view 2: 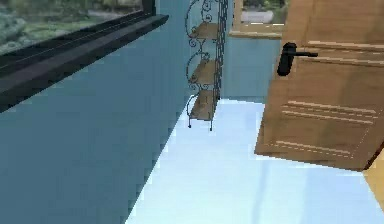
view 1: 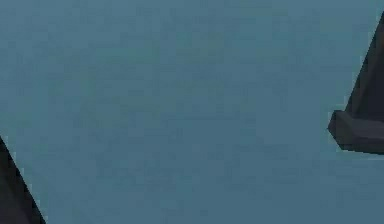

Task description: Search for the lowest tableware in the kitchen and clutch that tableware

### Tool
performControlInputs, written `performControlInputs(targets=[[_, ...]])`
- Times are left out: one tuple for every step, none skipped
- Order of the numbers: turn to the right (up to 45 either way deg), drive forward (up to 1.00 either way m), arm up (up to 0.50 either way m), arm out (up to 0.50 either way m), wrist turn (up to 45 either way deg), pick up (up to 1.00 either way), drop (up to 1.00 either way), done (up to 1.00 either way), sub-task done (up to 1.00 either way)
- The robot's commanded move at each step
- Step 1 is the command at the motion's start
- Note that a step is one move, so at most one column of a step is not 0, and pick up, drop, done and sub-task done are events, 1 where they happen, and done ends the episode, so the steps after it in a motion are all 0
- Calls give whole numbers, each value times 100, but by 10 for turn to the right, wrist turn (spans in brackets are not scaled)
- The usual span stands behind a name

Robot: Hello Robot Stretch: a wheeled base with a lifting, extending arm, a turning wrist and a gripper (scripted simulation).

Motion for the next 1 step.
performControlInputs(targets=[[-450,0,0,0,0,0,0,0,0]])
